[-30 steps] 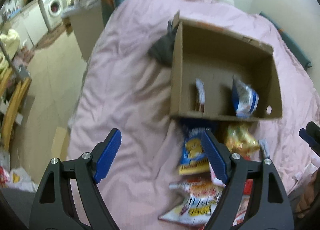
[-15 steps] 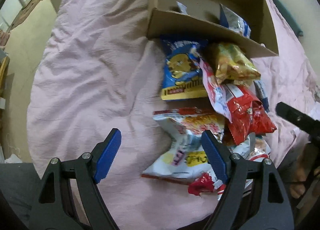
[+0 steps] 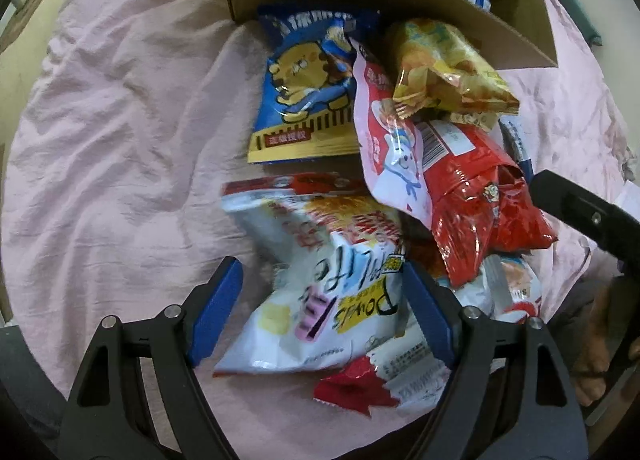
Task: Organize snacks
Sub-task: 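Grasp the white-red Life chip bag with the left gripper while the right grasps the red bag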
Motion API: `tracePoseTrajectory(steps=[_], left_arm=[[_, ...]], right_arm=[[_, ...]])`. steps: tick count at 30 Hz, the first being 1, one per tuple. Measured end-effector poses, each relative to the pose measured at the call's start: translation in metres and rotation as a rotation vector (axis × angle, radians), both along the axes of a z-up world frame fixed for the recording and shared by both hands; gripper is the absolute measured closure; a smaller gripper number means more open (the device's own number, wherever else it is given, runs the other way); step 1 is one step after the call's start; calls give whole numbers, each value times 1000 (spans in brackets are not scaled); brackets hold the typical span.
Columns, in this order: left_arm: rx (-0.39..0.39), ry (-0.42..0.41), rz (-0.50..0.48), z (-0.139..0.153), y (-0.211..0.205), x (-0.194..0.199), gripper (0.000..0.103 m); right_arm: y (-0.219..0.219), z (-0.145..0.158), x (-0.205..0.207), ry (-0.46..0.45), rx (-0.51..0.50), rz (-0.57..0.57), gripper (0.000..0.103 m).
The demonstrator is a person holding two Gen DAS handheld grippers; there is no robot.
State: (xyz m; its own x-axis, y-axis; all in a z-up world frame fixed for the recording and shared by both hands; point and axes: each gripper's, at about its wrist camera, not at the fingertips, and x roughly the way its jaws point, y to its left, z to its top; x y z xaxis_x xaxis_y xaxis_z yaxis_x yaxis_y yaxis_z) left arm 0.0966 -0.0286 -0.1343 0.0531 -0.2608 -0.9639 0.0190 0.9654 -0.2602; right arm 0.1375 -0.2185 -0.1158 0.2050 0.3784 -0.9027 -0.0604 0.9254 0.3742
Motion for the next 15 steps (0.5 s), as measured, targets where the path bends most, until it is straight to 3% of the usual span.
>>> tracePoseTrajectory(steps=[3, 4, 6, 8, 15], left_arm=[[6, 19, -7, -7, -2, 2, 35], [10, 27, -6, -8, -1, 3, 46], [23, 28, -6, -8, 2, 3, 59], [26, 15, -14, -3, 2, 3, 64], [21, -72, 15, 27, 10, 1, 68]], right_arm=[[6, -3, 3, 10, -14, 16, 5], [8, -4, 4, 15, -11, 20, 5], [10, -6, 7, 20, -13, 26, 5], [10, -9, 10, 31, -7, 22, 5], [5, -19, 14, 80, 30, -6, 5]])
